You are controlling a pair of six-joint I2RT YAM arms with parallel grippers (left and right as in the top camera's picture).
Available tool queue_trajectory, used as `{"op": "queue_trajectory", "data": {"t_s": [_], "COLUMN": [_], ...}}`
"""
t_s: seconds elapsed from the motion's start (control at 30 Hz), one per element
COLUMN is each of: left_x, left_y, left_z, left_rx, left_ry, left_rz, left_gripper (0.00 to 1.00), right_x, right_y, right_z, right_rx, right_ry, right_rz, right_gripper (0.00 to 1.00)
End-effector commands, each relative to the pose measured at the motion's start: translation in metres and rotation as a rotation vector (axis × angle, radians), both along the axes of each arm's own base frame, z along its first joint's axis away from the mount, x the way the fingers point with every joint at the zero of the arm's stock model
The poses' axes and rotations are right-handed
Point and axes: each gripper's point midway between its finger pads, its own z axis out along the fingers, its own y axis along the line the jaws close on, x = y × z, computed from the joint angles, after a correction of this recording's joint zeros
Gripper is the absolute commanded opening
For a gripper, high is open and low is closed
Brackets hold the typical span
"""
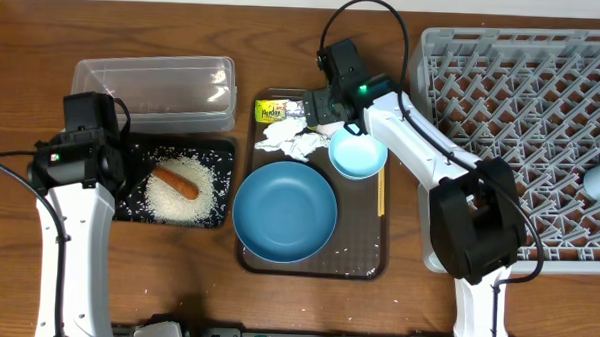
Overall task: Sort waste into correct bins and load items into the dishwasher rack
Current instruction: 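Reach the right gripper back to the pink cup and grasp it, then carry the pink cup with the right gripper into the dish rack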
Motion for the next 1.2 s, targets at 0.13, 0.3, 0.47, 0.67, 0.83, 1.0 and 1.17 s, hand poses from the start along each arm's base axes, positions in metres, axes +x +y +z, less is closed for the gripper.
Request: {"op": "queue_trajectory", "data": {"t_s": [0.13, 0.3, 0.47, 0.67, 0.83, 1.0, 1.17], "left_x": [0.000, 0.000, 0.000, 0.000, 0.000, 0.000, 0.000], "left_y": [0.004, 0.004, 0.004, 0.004, 0.004, 0.004, 0.004], "left_z": [0.003, 0.003, 0.003, 0.003, 0.003, 0.003, 0.004], "left_rx": [0.014, 0.014, 0.014, 0.014, 0.014, 0.014, 0.015], "left_ry": [-0.001, -0.001, -0.001, -0.001, -0.001, -0.001, -0.002], "left_rz": [0.013, 0.013, 0.013, 0.013, 0.013, 0.013, 0.013], "left_gripper": [0.98, 0.98, 0.98, 0.98, 0.98, 0.98, 0.98], "right_x": [-0.001, -0.009, -0.010, -0.004, 0.011, 0.021, 0.018], "right_y": [-0.004, 0.000, 0.001, 0.003, -0.005, -0.039, -0.135], "right_z": [-0.010, -0.024, -0.035, -0.016, 0.050, 0.143, 0.217], "right_rx": [-0.014, -0.010, -0.015, 0.007, 0.073, 0.146, 0.106], "right_ry": [0.023, 0.068, 0.083, 0.047, -0.063, -0.215, -0.345], "right_rz": [-0.048, -0.037, -0.043, -0.046, -0.069, -0.129, -0.281], "right_gripper": [0.73, 0.75, 0.72, 0.53, 0.54, 0.56, 0.58]}}
